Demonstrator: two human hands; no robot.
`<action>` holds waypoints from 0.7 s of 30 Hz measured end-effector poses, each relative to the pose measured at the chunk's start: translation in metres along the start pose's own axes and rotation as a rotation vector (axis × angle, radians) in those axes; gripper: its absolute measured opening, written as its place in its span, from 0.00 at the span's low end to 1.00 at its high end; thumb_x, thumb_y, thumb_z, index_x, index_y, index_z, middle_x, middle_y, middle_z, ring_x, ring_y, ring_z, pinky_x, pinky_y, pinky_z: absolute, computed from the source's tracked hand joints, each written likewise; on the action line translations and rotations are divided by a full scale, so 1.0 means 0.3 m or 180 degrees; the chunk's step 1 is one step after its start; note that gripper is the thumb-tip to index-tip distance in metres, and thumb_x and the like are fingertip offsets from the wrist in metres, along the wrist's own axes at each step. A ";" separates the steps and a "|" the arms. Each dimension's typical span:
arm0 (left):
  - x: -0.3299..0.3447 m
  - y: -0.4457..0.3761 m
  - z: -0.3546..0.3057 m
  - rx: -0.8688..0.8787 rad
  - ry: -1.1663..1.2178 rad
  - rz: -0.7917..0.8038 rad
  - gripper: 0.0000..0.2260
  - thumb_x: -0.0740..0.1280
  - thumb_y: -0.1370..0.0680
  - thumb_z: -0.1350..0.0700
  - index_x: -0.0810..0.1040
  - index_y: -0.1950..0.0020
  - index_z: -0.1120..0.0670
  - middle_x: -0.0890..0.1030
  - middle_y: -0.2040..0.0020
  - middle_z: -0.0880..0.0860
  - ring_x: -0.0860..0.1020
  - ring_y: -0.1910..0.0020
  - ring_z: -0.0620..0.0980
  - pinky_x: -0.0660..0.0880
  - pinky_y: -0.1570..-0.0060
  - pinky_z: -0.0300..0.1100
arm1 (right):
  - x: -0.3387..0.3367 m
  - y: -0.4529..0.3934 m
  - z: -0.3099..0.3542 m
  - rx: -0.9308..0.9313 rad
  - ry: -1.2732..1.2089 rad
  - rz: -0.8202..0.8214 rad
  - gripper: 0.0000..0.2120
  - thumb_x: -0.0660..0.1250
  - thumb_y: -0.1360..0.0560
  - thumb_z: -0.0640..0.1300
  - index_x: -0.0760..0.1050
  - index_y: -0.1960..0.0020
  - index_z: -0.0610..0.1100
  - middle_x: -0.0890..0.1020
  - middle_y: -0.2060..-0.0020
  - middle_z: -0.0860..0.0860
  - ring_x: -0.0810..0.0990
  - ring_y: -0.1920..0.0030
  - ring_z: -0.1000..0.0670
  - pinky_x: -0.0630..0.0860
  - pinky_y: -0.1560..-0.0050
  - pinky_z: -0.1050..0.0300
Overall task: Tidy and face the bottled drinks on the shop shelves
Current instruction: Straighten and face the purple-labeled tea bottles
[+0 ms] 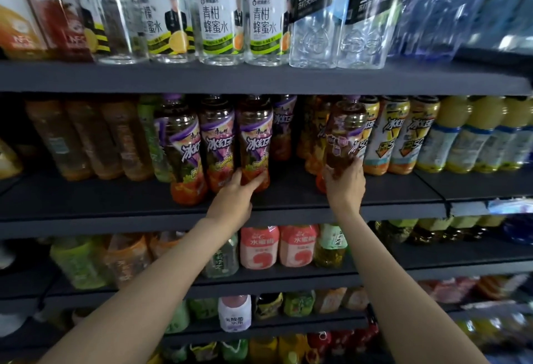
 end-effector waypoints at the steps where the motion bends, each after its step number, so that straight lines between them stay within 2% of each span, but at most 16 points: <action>1: 0.000 0.001 0.000 0.0012 0.0002 -0.0002 0.32 0.58 0.21 0.65 0.51 0.24 0.41 0.50 0.23 0.60 0.61 0.28 0.61 0.64 0.34 0.43 | 0.003 0.010 0.006 -0.0011 0.0023 -0.0021 0.29 0.67 0.24 0.45 0.59 0.30 0.35 0.71 0.34 0.39 0.69 0.34 0.40 0.67 0.40 0.51; 6: 0.015 -0.001 0.007 0.0038 -0.0110 -0.0055 0.33 0.59 0.22 0.65 0.50 0.24 0.42 0.50 0.24 0.60 0.62 0.29 0.61 0.67 0.35 0.44 | 0.052 0.092 0.060 -0.0413 0.0123 0.0197 0.29 0.69 0.25 0.45 0.61 0.30 0.36 0.73 0.36 0.41 0.71 0.36 0.40 0.68 0.43 0.52; 10: -0.011 0.004 0.000 0.0129 -0.0363 -0.0089 0.31 0.59 0.21 0.62 0.51 0.24 0.44 0.53 0.25 0.58 0.62 0.29 0.57 0.71 0.40 0.45 | 0.137 0.084 0.125 -0.0532 0.0250 0.0550 0.28 0.69 0.25 0.46 0.60 0.33 0.37 0.74 0.37 0.41 0.74 0.38 0.39 0.71 0.46 0.48; 12: -0.048 0.032 0.021 0.0268 -0.0382 -0.0468 0.27 0.60 0.21 0.60 0.56 0.24 0.47 0.57 0.26 0.55 0.61 0.29 0.55 0.73 0.41 0.46 | 0.173 0.056 0.145 -0.0495 0.0223 0.0572 0.27 0.69 0.25 0.45 0.60 0.35 0.36 0.75 0.39 0.40 0.76 0.40 0.38 0.73 0.49 0.48; 14: -0.098 0.084 0.070 0.0387 -0.0161 -0.1247 0.25 0.64 0.24 0.62 0.65 0.28 0.53 0.66 0.31 0.55 0.66 0.32 0.55 0.75 0.44 0.47 | 0.205 0.022 0.150 -0.0479 0.0255 0.0579 0.27 0.69 0.25 0.45 0.59 0.35 0.35 0.76 0.40 0.39 0.77 0.42 0.37 0.73 0.51 0.49; 15: -0.120 0.112 0.106 0.0315 0.0011 -0.1638 0.23 0.67 0.26 0.63 0.69 0.31 0.55 0.70 0.34 0.56 0.69 0.35 0.55 0.75 0.46 0.46 | 0.219 0.003 0.151 -0.0473 0.0292 0.0600 0.28 0.69 0.25 0.45 0.59 0.34 0.35 0.76 0.40 0.38 0.76 0.42 0.37 0.73 0.51 0.49; 17: -0.147 0.159 0.184 -0.0185 0.0399 -0.2152 0.21 0.69 0.28 0.64 0.71 0.35 0.58 0.70 0.38 0.58 0.69 0.38 0.56 0.72 0.47 0.44 | 0.250 -0.031 0.151 -0.0461 0.0337 0.0637 0.30 0.68 0.25 0.44 0.57 0.32 0.34 0.75 0.40 0.38 0.76 0.41 0.37 0.72 0.49 0.48; 19: -0.157 0.180 0.252 -0.0841 0.0885 -0.2382 0.20 0.69 0.27 0.61 0.69 0.37 0.58 0.68 0.38 0.58 0.68 0.38 0.56 0.71 0.45 0.46 | 0.281 -0.058 0.156 -0.0445 0.0350 0.0646 0.32 0.68 0.24 0.44 0.54 0.30 0.34 0.75 0.39 0.37 0.74 0.40 0.37 0.71 0.47 0.48; 21: -0.158 0.171 0.299 -0.1196 0.1296 -0.2388 0.23 0.71 0.28 0.57 0.67 0.36 0.58 0.68 0.38 0.57 0.68 0.38 0.54 0.70 0.41 0.45 | 0.307 -0.085 0.165 -0.0380 0.0385 0.0646 0.35 0.67 0.24 0.43 0.51 0.27 0.33 0.73 0.37 0.36 0.73 0.37 0.36 0.70 0.44 0.47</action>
Point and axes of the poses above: each hand's wrist, its own y-axis away from the middle knuckle, its own x-axis out of the palm, z = x × y, the point moved 3 cm from there along -y, towards the middle knuckle
